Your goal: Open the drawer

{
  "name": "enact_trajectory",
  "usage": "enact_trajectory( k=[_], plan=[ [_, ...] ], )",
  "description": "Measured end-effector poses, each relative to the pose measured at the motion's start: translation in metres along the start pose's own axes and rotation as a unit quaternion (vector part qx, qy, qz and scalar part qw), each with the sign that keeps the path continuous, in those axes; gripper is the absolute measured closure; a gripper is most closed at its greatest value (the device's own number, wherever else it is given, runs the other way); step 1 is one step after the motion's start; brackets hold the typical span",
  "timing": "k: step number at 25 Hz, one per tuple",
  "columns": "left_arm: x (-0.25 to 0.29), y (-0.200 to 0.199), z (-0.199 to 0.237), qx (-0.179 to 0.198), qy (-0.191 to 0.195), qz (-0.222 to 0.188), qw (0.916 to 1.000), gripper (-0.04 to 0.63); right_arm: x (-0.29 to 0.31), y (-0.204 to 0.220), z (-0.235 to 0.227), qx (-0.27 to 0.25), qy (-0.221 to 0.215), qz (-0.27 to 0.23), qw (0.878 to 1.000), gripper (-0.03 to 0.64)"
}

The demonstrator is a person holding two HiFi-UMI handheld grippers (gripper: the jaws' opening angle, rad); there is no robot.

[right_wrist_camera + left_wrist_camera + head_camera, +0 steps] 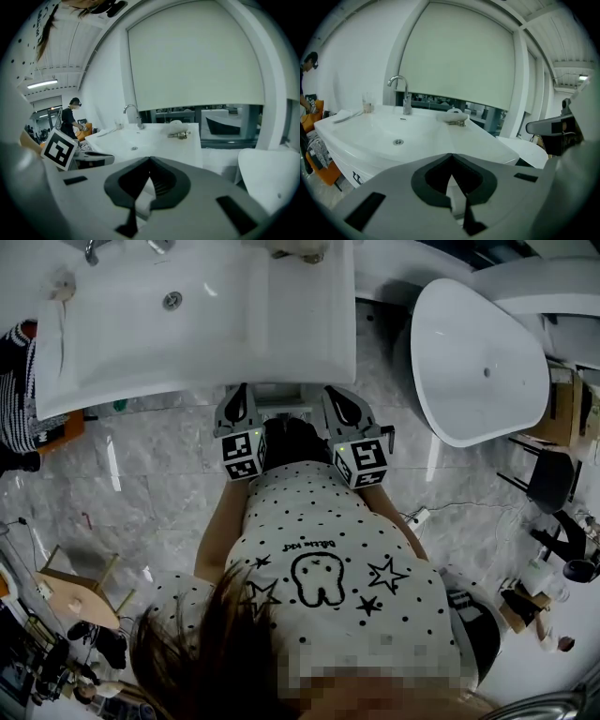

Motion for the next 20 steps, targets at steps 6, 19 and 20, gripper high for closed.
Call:
enact_trajectory(
  k=[6, 19, 20],
  plan=[
    [-0.007, -0.024, -0.002, 0.014, 0.006, -0.026, 0.9996, 0.592, 0.001, -0.014, -0.007, -0.003, 0.011, -0.020, 1.000, 0.603],
    [-0.019, -0.075, -0.005, 0.044, 0.003, -0.088, 0.9951, 0.591, 0.003, -0.038, -0.014, -0.023, 0.020, -0.058, 0.998, 0.603],
    [-0.020, -0.078, -0.007, 0.044, 0.005, -0.092, 0.9947, 0.592, 0.003, -0.040, -0.015, -0.024, 0.020, -0.061, 0.998, 0.603]
  ],
)
Point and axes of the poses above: the fingertips, and each gripper's own axes: x forward along the fingers, z to its left, y out of its underside, the point moved 7 cm from there along -x, backward along the fingers, and after that the axes turned 8 degrees about y, right-handed, at the moved point
